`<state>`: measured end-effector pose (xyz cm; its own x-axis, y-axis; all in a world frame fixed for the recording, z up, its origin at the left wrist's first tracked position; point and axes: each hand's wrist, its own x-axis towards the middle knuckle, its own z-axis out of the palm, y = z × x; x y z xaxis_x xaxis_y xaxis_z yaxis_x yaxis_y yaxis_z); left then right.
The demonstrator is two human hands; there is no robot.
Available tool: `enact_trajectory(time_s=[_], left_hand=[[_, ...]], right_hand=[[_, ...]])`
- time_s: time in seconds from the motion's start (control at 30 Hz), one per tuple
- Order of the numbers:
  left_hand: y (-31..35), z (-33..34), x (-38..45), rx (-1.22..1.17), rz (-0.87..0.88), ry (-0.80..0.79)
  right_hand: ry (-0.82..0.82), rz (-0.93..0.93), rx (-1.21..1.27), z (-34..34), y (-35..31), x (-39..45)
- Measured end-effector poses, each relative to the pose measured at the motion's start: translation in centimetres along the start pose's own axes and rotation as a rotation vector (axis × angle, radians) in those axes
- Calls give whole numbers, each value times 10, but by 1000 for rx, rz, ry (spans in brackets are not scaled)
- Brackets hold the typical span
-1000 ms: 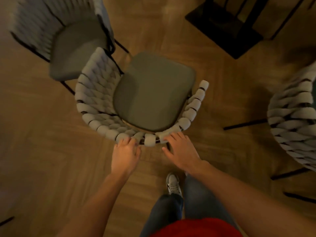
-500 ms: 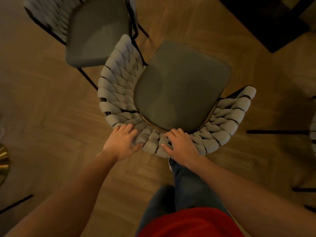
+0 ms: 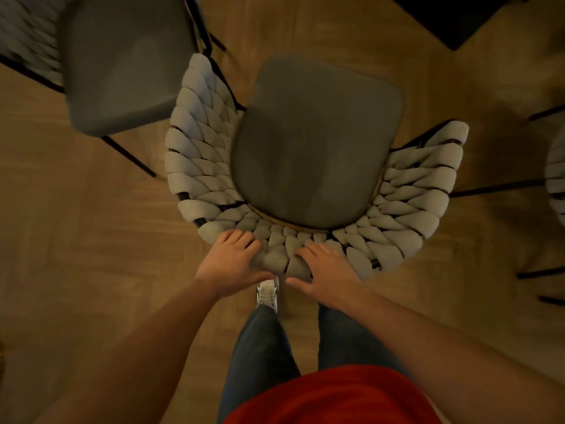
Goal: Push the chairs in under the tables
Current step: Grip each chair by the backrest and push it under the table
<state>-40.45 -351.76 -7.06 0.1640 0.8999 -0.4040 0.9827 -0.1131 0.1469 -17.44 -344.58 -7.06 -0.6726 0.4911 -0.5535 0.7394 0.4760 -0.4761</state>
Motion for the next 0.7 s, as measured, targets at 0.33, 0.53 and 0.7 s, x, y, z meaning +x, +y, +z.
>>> enact_trajectory(time_s=[0.33, 0.53, 0.7], left_hand=[[-12, 15, 1, 35, 103, 113], [-18, 8, 12, 51, 123, 106], [-25, -5, 34, 67, 149, 77]], right_hand=[[395, 159, -160, 36, -11, -6], [400, 187, -140, 34, -9, 0], [407, 224, -94, 21, -5, 8]])
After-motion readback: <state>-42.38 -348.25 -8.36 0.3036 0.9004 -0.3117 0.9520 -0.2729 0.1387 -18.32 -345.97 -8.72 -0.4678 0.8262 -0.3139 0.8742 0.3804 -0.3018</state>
